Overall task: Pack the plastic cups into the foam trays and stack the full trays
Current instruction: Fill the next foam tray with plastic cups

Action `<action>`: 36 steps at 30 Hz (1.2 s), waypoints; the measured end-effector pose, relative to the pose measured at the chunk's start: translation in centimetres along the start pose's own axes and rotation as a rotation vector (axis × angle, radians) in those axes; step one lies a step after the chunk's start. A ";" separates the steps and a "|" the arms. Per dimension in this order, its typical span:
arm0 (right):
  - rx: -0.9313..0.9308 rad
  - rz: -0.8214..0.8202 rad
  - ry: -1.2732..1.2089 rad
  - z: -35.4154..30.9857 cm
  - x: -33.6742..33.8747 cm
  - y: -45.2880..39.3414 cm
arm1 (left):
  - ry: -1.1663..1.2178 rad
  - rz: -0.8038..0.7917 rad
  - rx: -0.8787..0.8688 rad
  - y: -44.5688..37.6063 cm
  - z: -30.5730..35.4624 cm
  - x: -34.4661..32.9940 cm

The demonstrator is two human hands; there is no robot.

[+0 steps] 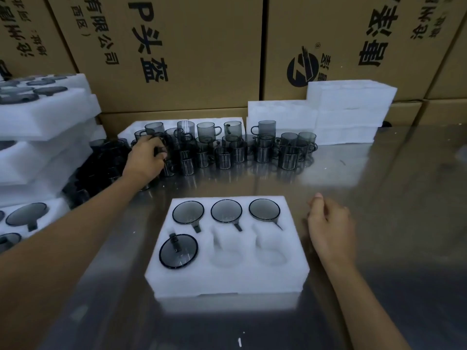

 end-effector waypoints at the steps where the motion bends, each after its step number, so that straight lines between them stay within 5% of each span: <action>1: 0.002 -0.005 0.004 -0.1 0.0 0.0 | 0.006 0.009 -0.028 0.3 0.5 0.3; 12: 0.210 -0.027 -0.170 -4.6 1.7 2.5 | 0.330 0.207 -0.285 8.1 11.1 6.2; 16: 0.326 -0.120 -0.332 -8.3 2.6 6.0 | 0.472 0.166 -0.285 12.8 14.8 6.2; 21: 0.365 -0.449 -0.399 -10.6 0.2 10.1 | 0.495 0.136 -0.387 17.4 17.6 5.4; 36: 0.393 -0.526 -0.285 -9.6 -1.1 10.5 | 0.290 -0.134 -0.454 18.7 15.8 5.3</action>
Point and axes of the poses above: each hand's wrist, its own y-axis away from the middle knuckle, its own x-axis out of the back of the hand, z = x × y, the point moved 6 cm from there along -y, towards the middle knuckle, and after that the axes turned 9 degrees about -x, right-handed, at the moved point
